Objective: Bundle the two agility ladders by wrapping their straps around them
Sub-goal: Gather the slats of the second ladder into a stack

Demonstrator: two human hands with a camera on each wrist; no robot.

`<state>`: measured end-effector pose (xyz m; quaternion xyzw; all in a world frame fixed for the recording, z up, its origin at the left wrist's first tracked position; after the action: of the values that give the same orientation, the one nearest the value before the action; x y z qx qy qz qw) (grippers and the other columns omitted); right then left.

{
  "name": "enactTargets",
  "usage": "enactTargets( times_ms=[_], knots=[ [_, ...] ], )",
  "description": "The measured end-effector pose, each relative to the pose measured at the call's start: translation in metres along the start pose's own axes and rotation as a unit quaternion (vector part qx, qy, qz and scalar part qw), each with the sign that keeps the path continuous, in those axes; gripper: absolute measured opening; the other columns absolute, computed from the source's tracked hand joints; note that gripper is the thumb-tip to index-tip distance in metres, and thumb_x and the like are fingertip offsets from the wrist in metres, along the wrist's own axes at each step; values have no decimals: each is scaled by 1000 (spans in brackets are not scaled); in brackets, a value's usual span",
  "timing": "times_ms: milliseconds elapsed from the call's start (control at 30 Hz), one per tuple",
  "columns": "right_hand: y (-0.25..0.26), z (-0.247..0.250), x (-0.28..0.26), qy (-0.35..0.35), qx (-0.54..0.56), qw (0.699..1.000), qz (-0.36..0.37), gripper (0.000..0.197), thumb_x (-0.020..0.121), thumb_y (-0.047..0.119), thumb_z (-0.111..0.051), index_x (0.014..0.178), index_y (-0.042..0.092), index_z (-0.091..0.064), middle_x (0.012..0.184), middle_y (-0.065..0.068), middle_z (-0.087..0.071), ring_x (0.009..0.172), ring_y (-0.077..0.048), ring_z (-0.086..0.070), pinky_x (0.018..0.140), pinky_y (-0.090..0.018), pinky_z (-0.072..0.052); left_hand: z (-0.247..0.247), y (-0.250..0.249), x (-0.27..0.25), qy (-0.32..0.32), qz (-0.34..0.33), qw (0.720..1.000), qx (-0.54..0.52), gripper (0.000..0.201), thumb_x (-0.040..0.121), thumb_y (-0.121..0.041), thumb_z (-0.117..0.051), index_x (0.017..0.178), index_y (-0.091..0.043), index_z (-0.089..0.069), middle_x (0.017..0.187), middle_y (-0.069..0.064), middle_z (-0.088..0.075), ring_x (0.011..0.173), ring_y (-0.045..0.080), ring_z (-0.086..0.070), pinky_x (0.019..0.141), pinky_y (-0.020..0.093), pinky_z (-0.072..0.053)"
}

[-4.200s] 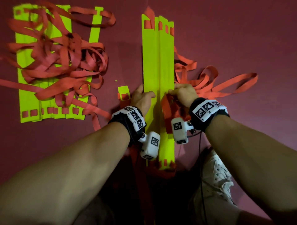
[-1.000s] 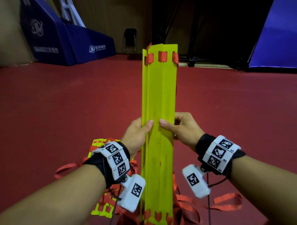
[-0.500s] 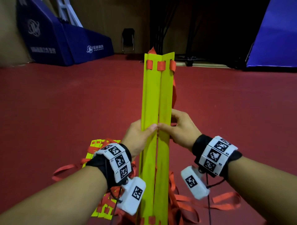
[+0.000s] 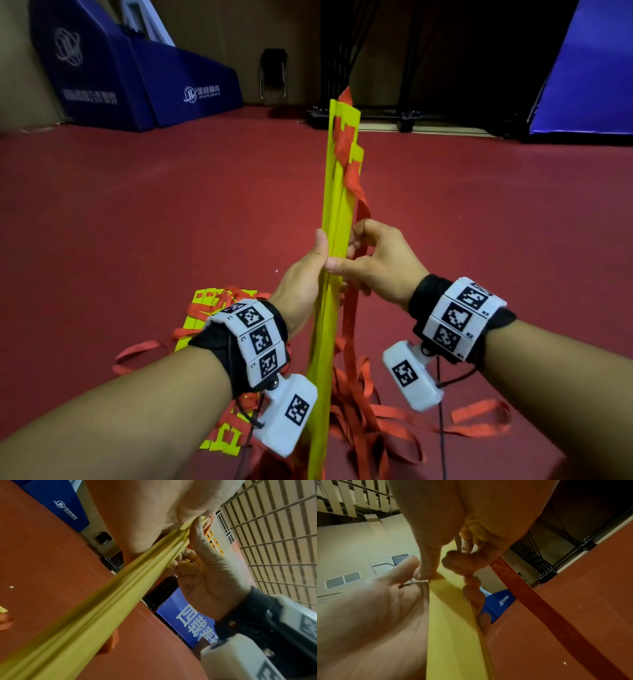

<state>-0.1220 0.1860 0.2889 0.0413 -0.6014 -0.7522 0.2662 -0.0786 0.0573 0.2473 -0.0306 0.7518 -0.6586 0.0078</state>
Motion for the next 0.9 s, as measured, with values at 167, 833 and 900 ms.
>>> enactTargets(
  times_ms=[167, 833, 900],
  knots=[
    [-1, 8, 1, -49, -149, 987, 23, 49, 58, 44, -93, 73, 14, -57, 62, 3, -60, 53, -21, -59, 58, -37, -49, -6, 0, -1, 8, -19, 1000, -14, 54, 102, -48, -42, 134, -10, -63, 110, 5, -74, 76, 10, -68, 80, 35, -51],
    [17, 23, 7, -164, 32, 970, 178, 51, 89, 28, -71, 51, 17, -40, 48, 0, -30, 48, -15, -24, 49, -28, -22, -6, -3, -4, -35, 67, 996, -42, 68, 84, -79, -47, 90, -13, -63, 66, 4, -54, 52, 18, -45, 54, 29, -40],
    [16, 25, 8, -175, 60, 966, 179, 55, 88, 32, -70, 49, 21, -32, 49, -1, -28, 49, -18, -23, 50, -34, -21, -5, -1, -3, -36, 75, 995, -51, 67, 82, -79, -48, 89, -14, -63, 67, 4, -55, 52, 18, -47, 54, 29, -40]
  ],
)
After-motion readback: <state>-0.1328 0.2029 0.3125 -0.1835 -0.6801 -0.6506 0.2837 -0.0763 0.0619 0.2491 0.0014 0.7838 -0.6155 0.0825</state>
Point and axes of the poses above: each hand's wrist, its own x-axis towards the middle knuckle, its own z-axis out of the back of the hand, y = z × x, the point moved 3 cm from there along x, towards the middle knuckle
